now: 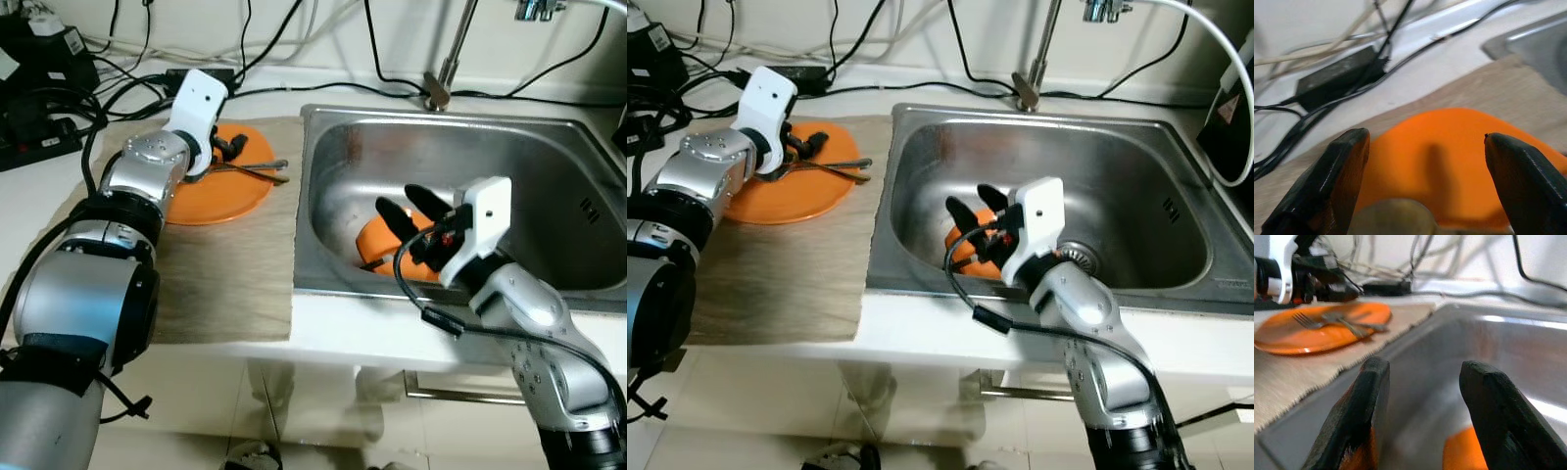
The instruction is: Kitchen organization
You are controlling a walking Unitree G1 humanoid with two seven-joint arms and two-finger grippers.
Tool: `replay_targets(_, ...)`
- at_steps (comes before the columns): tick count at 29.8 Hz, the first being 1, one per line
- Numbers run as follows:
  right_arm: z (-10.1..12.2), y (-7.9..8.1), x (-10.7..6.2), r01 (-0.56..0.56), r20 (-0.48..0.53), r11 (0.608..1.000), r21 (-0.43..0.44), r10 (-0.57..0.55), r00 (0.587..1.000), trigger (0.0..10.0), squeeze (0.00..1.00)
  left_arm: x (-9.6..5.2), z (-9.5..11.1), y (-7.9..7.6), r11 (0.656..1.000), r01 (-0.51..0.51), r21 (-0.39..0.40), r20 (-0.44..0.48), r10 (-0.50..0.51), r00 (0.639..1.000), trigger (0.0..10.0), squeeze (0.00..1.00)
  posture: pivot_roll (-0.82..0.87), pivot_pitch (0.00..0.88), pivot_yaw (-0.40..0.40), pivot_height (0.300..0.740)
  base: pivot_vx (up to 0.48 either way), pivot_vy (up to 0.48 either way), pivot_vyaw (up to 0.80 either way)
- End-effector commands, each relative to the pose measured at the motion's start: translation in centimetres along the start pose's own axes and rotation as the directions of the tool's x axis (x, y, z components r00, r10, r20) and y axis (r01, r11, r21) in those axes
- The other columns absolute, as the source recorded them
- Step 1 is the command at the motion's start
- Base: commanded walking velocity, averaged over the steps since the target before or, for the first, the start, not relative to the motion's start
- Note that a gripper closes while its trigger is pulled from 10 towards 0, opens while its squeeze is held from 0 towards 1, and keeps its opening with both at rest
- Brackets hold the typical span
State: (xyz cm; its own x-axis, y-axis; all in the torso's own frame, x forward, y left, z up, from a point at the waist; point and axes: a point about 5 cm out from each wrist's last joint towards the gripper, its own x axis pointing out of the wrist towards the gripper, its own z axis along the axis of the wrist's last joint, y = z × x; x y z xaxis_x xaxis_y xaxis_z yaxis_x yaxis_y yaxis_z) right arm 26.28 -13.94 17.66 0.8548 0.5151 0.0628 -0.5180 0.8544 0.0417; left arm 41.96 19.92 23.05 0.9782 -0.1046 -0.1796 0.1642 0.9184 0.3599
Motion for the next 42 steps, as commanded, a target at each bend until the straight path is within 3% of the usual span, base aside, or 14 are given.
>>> replay_targets(1,0.4,0.1,-0.5,0.009,-0.004,1.000,-0.014,-0.009,1.000,10.0,0.00,0.1,0.2,-0.1,1.000,-0.018,0.025,0.000,0.018,1.000,10.0,0.00,-0.13,0.159,0.053,0.740,0.000,0.000,0.00)
replay_targets(8,0.8,0.3,-1.6,0.019,-0.027,0.998,-0.052,-0.020,0.999,10.0,0.00,0.1,-0.6,-0.4,0.987,-0.037,0.155,-0.037,0.044,0.998,10.0,0.00,-0.17,0.199,0.063,0.740,0.000,0.000,0.00)
replay_targets(12,1.2,0.3,-2.1,0.022,-0.039,0.997,-0.079,-0.026,0.999,10.0,0.00,-0.1,-0.8,0.4,0.974,-0.077,0.212,-0.039,0.087,0.995,10.0,0.00,-0.19,0.207,0.069,0.740,0.000,0.000,0.00)
replay_targets(17,1.6,0.0,-2.4,0.019,-0.038,0.995,-0.100,-0.023,0.999,10.0,0.00,-0.3,-1.2,0.8,0.956,-0.047,0.291,-0.069,0.070,0.995,10.0,0.00,-0.18,0.199,0.066,0.740,0.000,0.000,0.00)
replay_targets(24,2.3,-0.8,-2.3,-0.014,-0.042,0.989,-0.146,0.008,0.999,10.0,0.00,-0.6,-1.6,0.8,0.934,0.149,0.324,-0.153,-0.104,0.983,10.0,0.00,-0.17,0.179,0.063,0.740,0.000,0.000,0.00)
replay_targets(27,2.5,-1.3,-2.3,-0.019,-0.038,0.987,-0.162,0.013,0.999,10.0,0.00,-0.9,-1.5,1.2,0.907,0.255,0.336,-0.198,-0.196,0.960,10.0,0.00,-0.15,0.162,0.058,0.740,0.000,0.000,0.00)
replay_targets(35,2.4,-1.5,-2.0,-0.036,-0.040,0.985,-0.172,0.029,0.999,10.0,0.00,-1.6,-1.4,2.0,0.862,0.374,0.342,-0.249,-0.300,0.921,10.0,0.00,-0.12,0.130,0.055,0.740,0.000,0.000,0.00)
replay_targets(42,2.2,-1.4,-1.6,-0.052,-0.034,0.983,-0.176,0.047,0.998,10.0,0.00,-1.9,-1.4,1.5,0.818,0.479,0.318,-0.270,-0.406,0.873,10.0,0.00,-0.11,0.100,0.060,0.740,0.000,0.000,0.00)
